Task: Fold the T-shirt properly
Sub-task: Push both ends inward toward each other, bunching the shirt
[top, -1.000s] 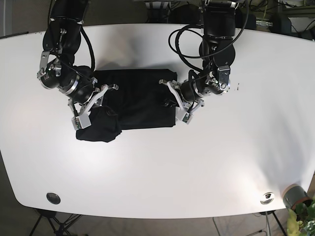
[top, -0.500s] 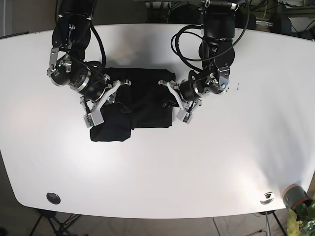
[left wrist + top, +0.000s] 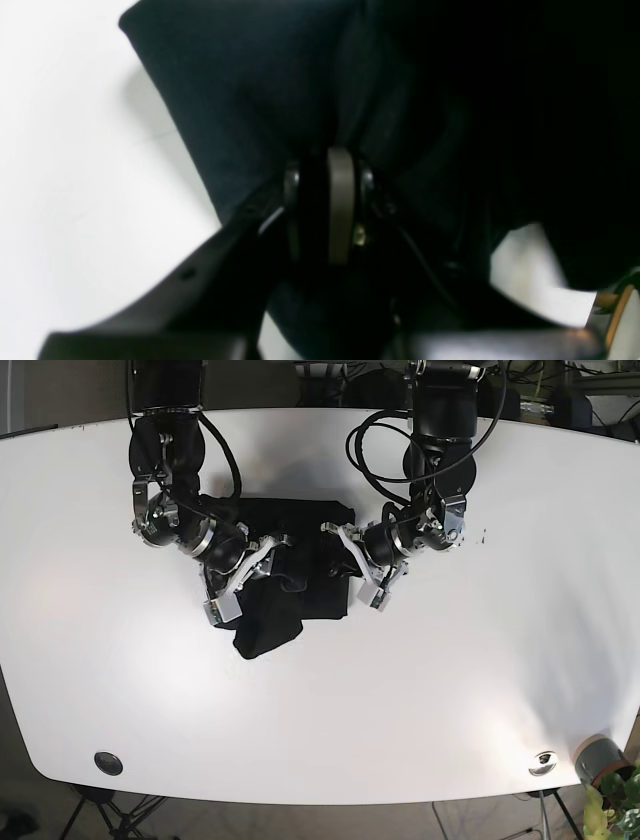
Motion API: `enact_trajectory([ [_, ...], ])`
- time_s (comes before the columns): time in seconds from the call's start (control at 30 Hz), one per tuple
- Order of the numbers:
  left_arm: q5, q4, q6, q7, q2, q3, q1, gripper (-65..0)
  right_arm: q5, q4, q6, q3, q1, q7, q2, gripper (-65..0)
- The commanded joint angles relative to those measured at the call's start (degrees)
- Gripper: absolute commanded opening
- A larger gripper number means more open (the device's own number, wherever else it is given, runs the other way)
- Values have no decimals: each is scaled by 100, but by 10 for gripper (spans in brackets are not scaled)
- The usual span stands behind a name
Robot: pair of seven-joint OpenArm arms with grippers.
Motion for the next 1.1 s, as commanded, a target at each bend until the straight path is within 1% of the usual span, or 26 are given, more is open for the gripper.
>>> enact_trajectory([
  [0.0,201,25,28,288,15,18,-1,-596,134,-24,53,13,113,218,23,-266],
  [0.03,201,17,28,288,15,18,-10,-596,134,-41,53,21,139,262,32,-222],
  [0.07,201,17,28,288,15,18,-10,-596,134,-41,53,21,148,280,76,-193],
  [0.13,201,17,28,279,15,18,-10,-596,151,12,53,21,148,289,111,-168],
  [0.27,193,17,28,279,15,18,-19,-596,160,513,53,30,78,262,146,-170],
  [0.43,184,52,-7,271,23,18,-37,-596,178,1207,53,56,-168,262,340,-170],
  [0.53,184,254,-7,262,41,18,-45,-596,178,1321,53,100,-265,262,349,-170],
  [0.67,184,658,-16,262,50,18,-37,-596,187,1321,97,487,-485,262,349,-170],
  [0.87,184,1265,-16,279,6,9,-10,-596,187,1330,115,971,-749,262,349,-170],
  [0.93,184,1432,-16,297,-91,-35,-1,-596,222,1357,256,1094,-854,253,349,-170],
  [0.97,184,1555,-16,297,-196,-123,7,-596,327,1365,387,1164,-907,253,357,-170],
  [1.0,184,1608,-16,297,-240,-193,25,-596,398,1374,467,1208,-960,253,366,-170],
  [1.07,184,1678,-16,297,-302,-404,69,-596,591,1374,572,1226,-1092,253,472,-170],
])
